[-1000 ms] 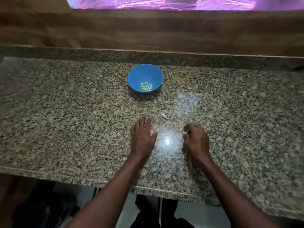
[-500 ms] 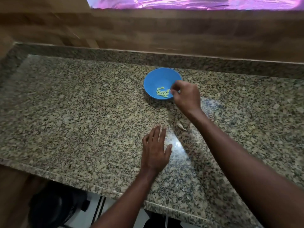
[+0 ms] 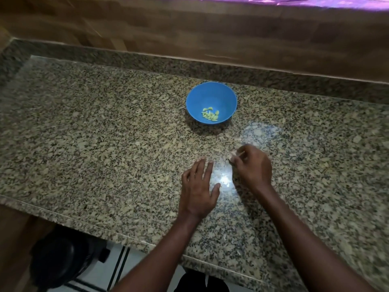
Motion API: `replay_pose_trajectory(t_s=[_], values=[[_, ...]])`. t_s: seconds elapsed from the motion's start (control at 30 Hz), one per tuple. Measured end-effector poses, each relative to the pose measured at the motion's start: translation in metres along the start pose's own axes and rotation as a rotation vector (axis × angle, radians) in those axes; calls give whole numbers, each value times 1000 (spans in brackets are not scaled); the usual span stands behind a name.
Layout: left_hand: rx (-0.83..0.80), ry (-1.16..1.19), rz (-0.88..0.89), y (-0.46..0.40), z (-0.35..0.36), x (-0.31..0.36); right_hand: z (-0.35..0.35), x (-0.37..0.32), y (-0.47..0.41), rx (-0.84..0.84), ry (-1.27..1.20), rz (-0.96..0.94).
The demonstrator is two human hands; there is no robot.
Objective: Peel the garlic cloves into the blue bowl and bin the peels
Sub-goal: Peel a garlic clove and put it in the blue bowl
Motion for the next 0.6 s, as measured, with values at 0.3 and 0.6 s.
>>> replay_pose_trajectory(t_s=[0.3, 0.6], values=[[-7, 43, -7, 0, -5, 2, -8, -10, 9, -101, 72, -10], [-484, 1155, -434, -12, -72, 24, -55, -17, 41, -302, -575, 135]])
Point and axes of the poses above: each hand's wrist, its own y-axis away from the middle knuckle, its own z-axis out of the palm, x = y × z, the point moved 1 cm from there along -y, towards the middle knuckle, and after that the axes turned 11 degrees about -z, right-handed, at the moved point
